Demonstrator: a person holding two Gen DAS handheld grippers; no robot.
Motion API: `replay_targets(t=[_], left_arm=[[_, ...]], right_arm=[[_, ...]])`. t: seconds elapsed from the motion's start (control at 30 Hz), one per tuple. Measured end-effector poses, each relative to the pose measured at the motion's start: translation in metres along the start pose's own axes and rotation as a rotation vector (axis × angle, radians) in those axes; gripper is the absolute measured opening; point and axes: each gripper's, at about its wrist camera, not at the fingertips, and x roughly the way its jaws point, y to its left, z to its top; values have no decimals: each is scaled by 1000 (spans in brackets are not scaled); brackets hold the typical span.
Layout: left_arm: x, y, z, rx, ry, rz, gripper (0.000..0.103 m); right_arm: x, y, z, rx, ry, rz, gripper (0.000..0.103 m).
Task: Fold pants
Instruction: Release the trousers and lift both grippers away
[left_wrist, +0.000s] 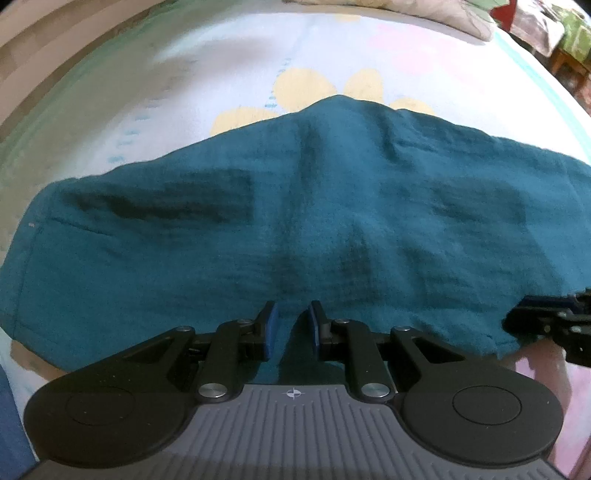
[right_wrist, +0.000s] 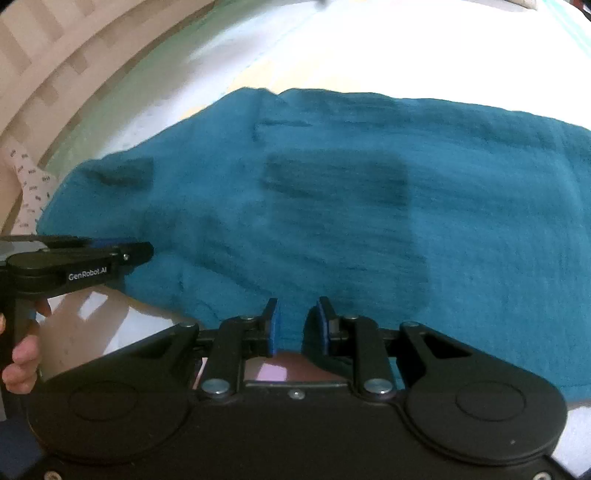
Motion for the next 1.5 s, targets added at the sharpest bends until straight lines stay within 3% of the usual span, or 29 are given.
replay_targets(t=[0.2,0.3,0.57,0.73,1.0,1.27,1.5], left_arm=[[3,15,-2,-63,4,-60,18],[4,15,1,-71,14,-65,18],[-4,-12,17,-4,66,34,17],[-25,-52,41,0,35,-44,18],[-61,-148,77,125,-52,-181,18],[-55,-230,86,197,-41,-265,18],[-26,-273,85,228,20,-284,18]], right_arm=[[-11,-24,-14,106,-54,79,33],[-24,-33,-10,130,-70,65,35],[-102,-106,12,331,-177,-22,50],[-160,-159,28,473,-255,-42,55],[-214,-216,34,540,-304,-203,58],[-228,-267,20,524,-235,-377,60],[-215,-310,-12,478,-201,-491,61]])
